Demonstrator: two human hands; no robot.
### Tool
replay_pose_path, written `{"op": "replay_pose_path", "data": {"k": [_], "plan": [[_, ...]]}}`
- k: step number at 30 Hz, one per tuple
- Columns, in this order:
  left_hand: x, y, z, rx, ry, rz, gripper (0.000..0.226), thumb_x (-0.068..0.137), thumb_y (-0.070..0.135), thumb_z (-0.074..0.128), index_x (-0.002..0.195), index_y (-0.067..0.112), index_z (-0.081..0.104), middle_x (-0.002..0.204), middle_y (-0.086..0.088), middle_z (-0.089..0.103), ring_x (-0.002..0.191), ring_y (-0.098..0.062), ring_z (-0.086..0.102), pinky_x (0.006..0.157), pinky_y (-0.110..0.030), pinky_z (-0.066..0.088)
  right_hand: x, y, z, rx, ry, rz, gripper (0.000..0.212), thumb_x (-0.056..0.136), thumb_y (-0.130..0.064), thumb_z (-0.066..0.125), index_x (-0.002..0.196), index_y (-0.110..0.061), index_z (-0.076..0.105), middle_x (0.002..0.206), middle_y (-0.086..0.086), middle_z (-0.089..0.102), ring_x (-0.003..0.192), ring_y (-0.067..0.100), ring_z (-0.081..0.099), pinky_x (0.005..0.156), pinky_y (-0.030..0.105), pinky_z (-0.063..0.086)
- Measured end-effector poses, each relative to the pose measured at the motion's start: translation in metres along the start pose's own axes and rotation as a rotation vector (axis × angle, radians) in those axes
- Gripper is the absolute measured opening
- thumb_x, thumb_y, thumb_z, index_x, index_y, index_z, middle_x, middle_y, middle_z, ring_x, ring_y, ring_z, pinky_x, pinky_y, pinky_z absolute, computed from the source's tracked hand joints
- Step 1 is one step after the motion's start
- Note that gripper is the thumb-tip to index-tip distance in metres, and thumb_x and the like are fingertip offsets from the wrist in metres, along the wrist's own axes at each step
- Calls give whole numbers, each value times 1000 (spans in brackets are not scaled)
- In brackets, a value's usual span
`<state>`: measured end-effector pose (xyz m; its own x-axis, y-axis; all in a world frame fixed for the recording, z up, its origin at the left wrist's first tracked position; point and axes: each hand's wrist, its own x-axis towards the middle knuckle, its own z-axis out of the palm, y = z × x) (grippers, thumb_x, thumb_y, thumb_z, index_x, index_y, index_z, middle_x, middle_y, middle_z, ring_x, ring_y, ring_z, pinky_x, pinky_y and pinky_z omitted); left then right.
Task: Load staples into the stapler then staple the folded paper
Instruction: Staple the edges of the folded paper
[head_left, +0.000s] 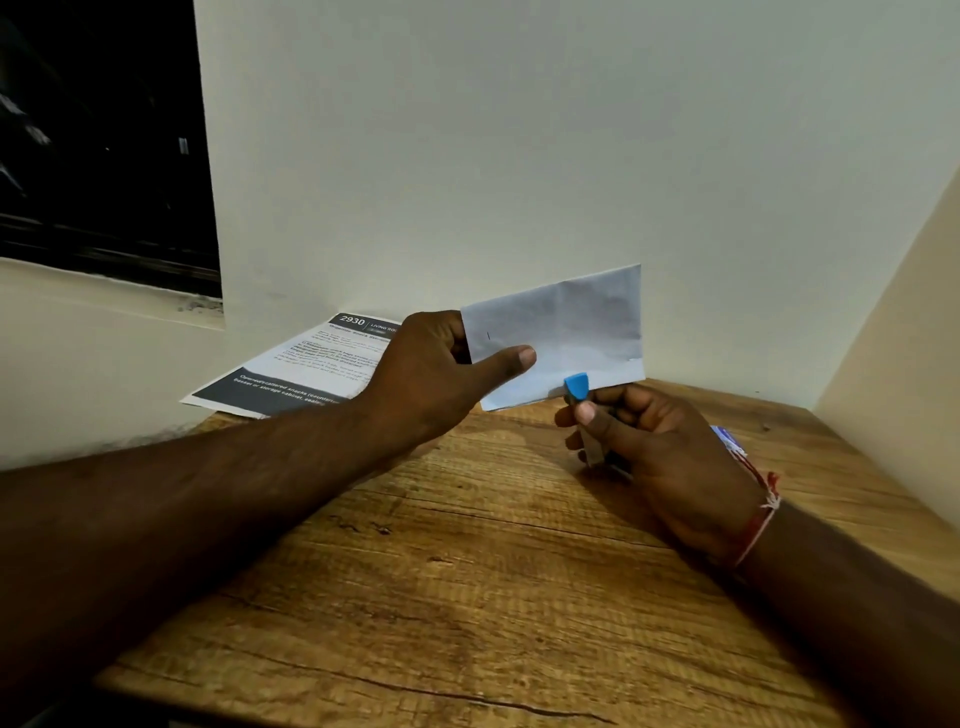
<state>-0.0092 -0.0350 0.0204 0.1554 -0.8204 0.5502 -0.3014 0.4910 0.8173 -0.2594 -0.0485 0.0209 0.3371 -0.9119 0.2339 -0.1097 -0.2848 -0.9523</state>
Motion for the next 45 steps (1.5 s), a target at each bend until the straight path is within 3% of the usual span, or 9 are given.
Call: {"op": "replay_pose_path", "data": {"k": [6,12,21,31,37,41,45], "plan": [[1,0,1,-49,-16,-5,40,95,26,92,133,19,83,114,7,88,102,-3,84,82,-17,65,2,3,-5,91,59,-18,40,93,-28,72,128,-10,77,118,5,84,100,13,77,94,32,65],[1,-2,2,-73,-16,-17,38,94,25,92,131,18,84,111,8,89,99,-4,85,78,-18,65,6,7,-9,162,105,-32,44,90,-25,73,129,-6,76,121,8,83,99,11,78,100,45,64],[0,-3,1,-43,-30,-2,41,94,30,92,132,20,83,112,7,89,101,-6,85,84,-26,70,8,13,-10,173,99,-60,42,90,-20,76,130,-7,76,123,12,83,108,19,79,99,48,64],[-1,-2,3,-34,-47,-4,41,94,31,91,133,21,83,111,8,89,99,-5,85,82,-27,70,7,11,-12,114,126,-77,37,92,-19,75,126,-5,77,115,9,85,104,21,81,86,36,69],[-1,-2,5,-62,-44,-51,39,93,30,92,128,15,84,110,0,89,97,-16,87,82,-45,74,8,8,-12,76,181,-115,26,93,-17,75,117,-9,79,104,6,87,91,15,83,80,23,66],[-1,-1,7,-96,-54,-56,34,94,24,91,126,11,84,109,-3,89,95,-17,88,78,-45,74,9,8,-12,-10,217,-134,18,99,-16,74,116,-11,80,102,4,87,89,12,83,75,22,64],[-1,-3,7,-155,-66,-59,32,97,18,89,127,8,84,112,-5,89,98,-21,88,82,-49,73,12,11,-13,-52,258,-134,11,101,-17,75,110,-16,81,99,3,87,88,13,82,80,32,62]]}}
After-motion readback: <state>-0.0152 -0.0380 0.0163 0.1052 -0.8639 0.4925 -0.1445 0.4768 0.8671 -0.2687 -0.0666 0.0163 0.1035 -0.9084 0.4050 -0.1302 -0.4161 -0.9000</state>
